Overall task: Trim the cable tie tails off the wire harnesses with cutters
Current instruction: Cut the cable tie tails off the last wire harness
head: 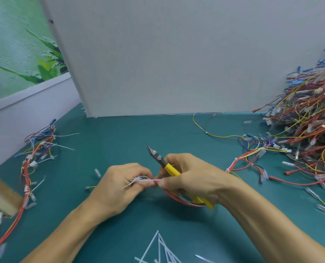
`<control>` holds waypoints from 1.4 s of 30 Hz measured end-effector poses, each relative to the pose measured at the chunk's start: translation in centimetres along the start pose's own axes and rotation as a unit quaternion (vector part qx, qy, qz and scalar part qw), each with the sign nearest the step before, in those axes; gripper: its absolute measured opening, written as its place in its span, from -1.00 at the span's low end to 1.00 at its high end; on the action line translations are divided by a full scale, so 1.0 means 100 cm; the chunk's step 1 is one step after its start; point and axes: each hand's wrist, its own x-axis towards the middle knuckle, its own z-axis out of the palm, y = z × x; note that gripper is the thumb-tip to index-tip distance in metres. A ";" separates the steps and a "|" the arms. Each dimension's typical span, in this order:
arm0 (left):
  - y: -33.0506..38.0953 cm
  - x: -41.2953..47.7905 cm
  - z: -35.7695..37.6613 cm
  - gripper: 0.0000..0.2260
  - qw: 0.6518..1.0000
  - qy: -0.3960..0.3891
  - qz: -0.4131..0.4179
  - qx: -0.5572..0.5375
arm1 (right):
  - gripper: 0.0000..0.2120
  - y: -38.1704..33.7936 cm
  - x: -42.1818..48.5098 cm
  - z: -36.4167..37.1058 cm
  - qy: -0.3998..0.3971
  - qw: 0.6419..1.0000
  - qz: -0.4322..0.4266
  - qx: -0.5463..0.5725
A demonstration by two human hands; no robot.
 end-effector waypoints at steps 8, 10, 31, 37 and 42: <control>0.004 0.001 -0.002 -0.84 0.998 0.008 0.047 0.032 | -0.80 0.000 0.005 0.012 0.082 0.993 0.042 -0.074; 0.003 0.000 0.000 -0.91 0.999 0.012 0.030 -0.002 | -0.77 0.000 0.005 0.013 0.087 0.992 0.060 -0.071; -0.016 0.006 0.016 -0.68 0.876 -0.057 -0.258 -0.403 | -0.89 0.005 0.004 -0.003 0.083 0.995 0.048 -0.010; -0.020 0.005 0.017 -0.85 0.875 -0.054 -0.242 -0.416 | -0.76 -0.009 -0.016 -0.042 0.034 0.925 0.000 -0.379; -0.019 0.005 0.017 -0.84 0.892 -0.065 -0.224 -0.386 | -0.73 -0.018 -0.011 -0.036 -0.044 0.889 0.001 -0.455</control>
